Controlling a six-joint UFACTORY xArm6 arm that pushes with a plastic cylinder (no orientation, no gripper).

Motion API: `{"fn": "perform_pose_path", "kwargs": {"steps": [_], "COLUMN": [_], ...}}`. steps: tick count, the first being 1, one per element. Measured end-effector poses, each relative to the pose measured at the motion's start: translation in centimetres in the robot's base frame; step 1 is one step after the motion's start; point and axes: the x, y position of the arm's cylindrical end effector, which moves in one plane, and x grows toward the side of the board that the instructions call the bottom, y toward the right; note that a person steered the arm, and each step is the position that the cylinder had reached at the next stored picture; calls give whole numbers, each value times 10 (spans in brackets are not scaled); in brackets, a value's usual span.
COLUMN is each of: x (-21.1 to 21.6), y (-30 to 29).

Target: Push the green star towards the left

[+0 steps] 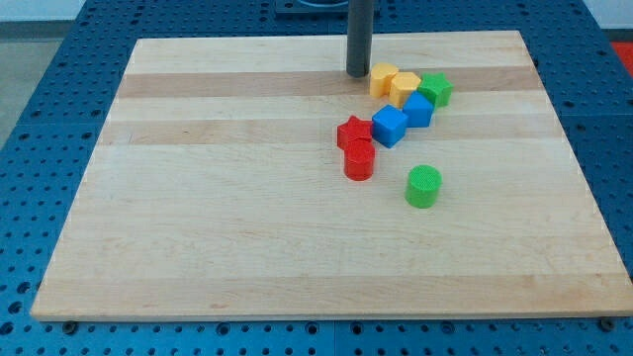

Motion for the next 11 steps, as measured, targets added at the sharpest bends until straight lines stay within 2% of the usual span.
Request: {"fn": "perform_pose_path", "kwargs": {"steps": [2, 6, 8, 11], "x": [-12, 45, 83, 68], "y": [70, 158, 151, 65]}}
